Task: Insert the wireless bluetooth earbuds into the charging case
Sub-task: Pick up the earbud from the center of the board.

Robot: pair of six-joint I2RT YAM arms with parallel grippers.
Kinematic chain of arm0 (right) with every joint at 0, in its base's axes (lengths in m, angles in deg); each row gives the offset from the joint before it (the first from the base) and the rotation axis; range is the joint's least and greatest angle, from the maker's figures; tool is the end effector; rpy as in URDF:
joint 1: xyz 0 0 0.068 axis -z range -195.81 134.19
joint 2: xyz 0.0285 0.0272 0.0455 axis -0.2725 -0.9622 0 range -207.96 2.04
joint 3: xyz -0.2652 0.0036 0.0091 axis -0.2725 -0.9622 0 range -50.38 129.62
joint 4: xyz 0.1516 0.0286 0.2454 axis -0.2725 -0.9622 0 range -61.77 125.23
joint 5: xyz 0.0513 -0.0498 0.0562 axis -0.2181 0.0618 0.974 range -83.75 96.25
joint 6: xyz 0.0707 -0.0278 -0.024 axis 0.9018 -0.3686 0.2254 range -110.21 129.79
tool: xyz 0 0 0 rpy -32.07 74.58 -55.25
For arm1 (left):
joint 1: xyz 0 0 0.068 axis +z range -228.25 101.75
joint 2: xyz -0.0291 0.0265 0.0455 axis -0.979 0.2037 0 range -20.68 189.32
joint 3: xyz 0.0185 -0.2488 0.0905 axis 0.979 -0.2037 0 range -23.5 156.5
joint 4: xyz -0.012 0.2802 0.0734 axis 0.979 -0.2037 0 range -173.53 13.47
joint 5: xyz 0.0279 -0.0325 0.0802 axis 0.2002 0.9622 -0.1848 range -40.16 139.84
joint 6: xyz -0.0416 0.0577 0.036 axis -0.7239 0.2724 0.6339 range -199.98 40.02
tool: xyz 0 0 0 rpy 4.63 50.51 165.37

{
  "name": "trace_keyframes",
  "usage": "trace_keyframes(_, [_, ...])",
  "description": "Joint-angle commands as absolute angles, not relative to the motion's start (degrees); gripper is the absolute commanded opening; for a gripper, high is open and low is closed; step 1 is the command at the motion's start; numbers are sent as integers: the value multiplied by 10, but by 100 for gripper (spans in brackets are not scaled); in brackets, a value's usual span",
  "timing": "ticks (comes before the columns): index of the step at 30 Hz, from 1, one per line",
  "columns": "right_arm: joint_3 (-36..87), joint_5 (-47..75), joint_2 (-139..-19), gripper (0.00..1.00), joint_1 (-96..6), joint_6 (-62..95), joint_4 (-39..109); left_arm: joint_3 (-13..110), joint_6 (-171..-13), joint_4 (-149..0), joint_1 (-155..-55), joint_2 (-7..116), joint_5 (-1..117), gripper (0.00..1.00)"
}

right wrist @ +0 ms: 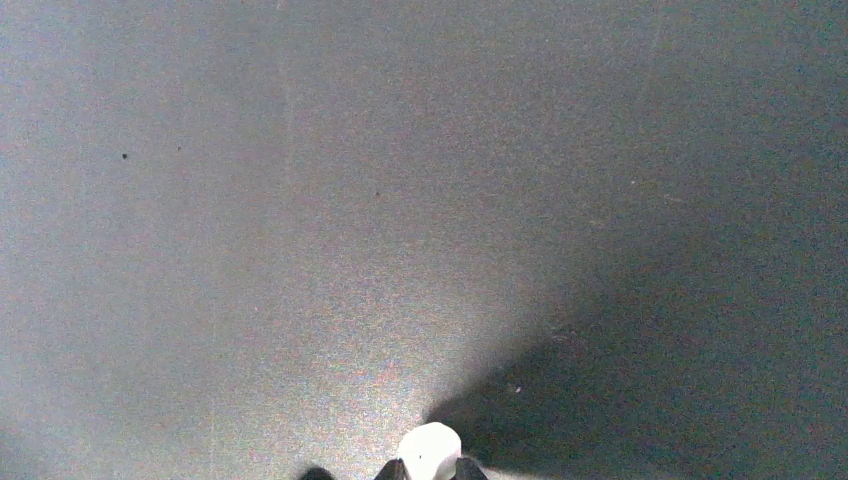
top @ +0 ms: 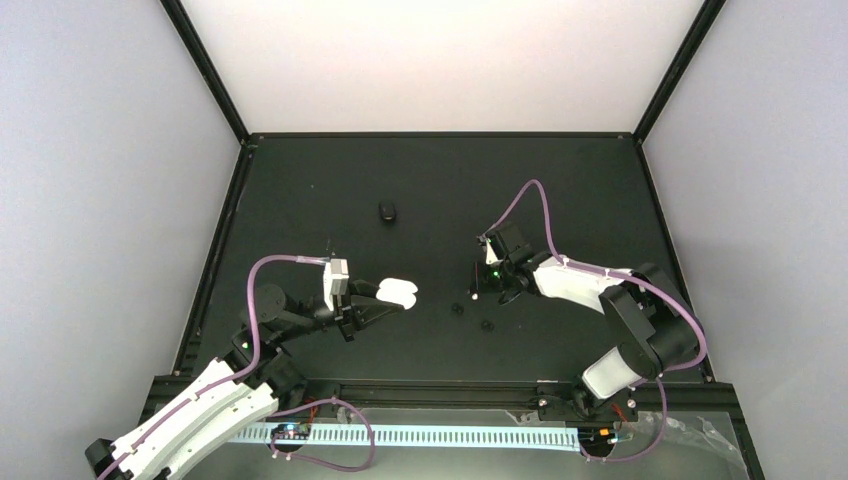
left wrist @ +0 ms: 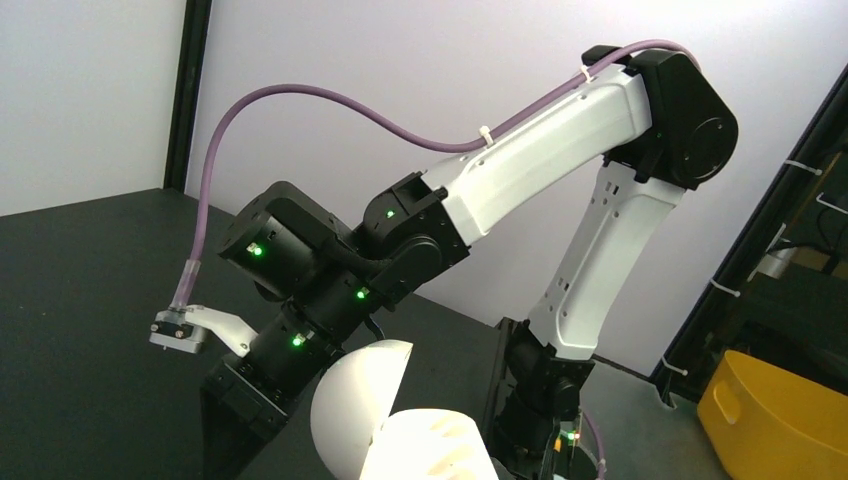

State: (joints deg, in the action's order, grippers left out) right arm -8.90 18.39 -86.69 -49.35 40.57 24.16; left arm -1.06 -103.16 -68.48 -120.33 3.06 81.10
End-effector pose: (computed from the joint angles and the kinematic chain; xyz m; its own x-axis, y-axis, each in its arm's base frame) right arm 0.2580 0.1884 0.0883 -0.9330 -0.0181 -0.3595 -0.1800 0.8883 0.4226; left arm 0.1198 -0.1562 0.2859 -0.2959 -0.1861 -0.9369 0.9126 0.2346 -0.3348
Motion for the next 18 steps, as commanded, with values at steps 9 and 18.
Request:
trace_keyframes(9, [-101,169,-850,14,-489,398,226,-8,-1032,-671,-1204,33,815,2])
trace_keyframes(18, [-105,162,-845,11,-489,400,227,-9,-1032,-672,-1204,32,815,2])
